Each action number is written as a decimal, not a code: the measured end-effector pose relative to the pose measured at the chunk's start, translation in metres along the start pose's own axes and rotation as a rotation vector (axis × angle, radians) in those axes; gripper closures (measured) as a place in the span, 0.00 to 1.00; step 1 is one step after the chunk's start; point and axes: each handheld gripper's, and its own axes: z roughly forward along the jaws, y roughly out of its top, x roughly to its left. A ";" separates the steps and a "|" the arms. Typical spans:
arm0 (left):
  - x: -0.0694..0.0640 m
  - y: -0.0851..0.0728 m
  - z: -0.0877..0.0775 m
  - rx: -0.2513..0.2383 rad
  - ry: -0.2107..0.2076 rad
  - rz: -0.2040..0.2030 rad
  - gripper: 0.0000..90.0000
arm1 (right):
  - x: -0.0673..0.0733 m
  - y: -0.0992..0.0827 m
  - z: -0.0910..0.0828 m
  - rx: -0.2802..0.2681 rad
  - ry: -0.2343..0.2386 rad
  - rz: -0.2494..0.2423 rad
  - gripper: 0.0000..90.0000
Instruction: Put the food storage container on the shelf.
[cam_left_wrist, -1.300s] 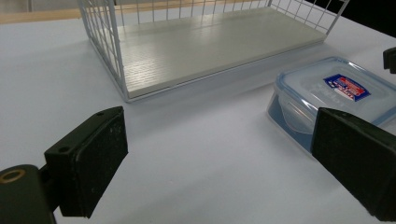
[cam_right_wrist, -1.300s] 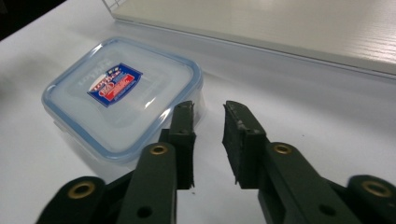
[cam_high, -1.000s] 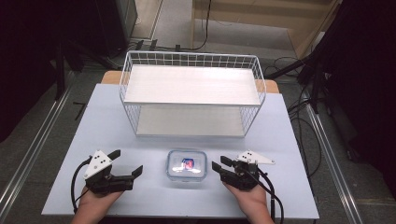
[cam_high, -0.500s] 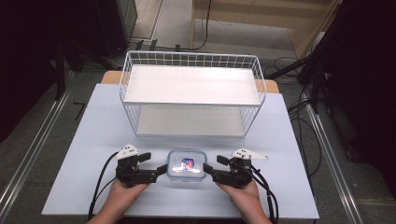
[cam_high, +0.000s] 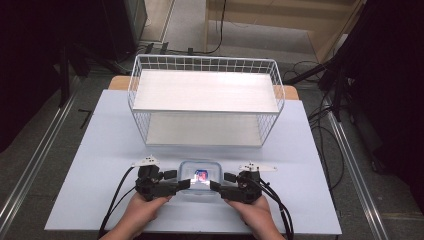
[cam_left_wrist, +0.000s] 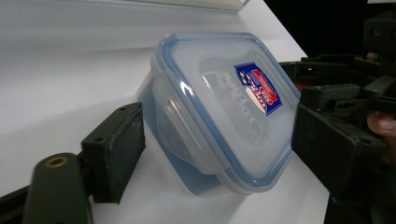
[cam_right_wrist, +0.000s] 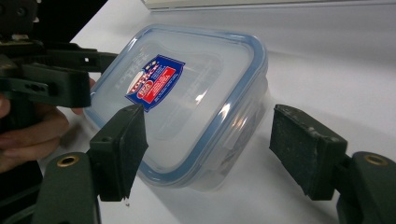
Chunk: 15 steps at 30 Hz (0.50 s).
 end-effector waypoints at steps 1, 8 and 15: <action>0.001 0.000 0.000 0.006 -0.002 -0.004 0.24 | -0.001 0.000 0.001 0.004 0.011 0.016 0.30; 0.003 0.000 0.004 0.023 -0.023 -0.022 0.28 | -0.007 -0.004 0.004 0.011 0.067 0.087 0.29; 0.004 0.000 0.004 0.022 -0.029 -0.036 0.35 | -0.010 -0.006 0.004 0.025 0.115 0.133 0.36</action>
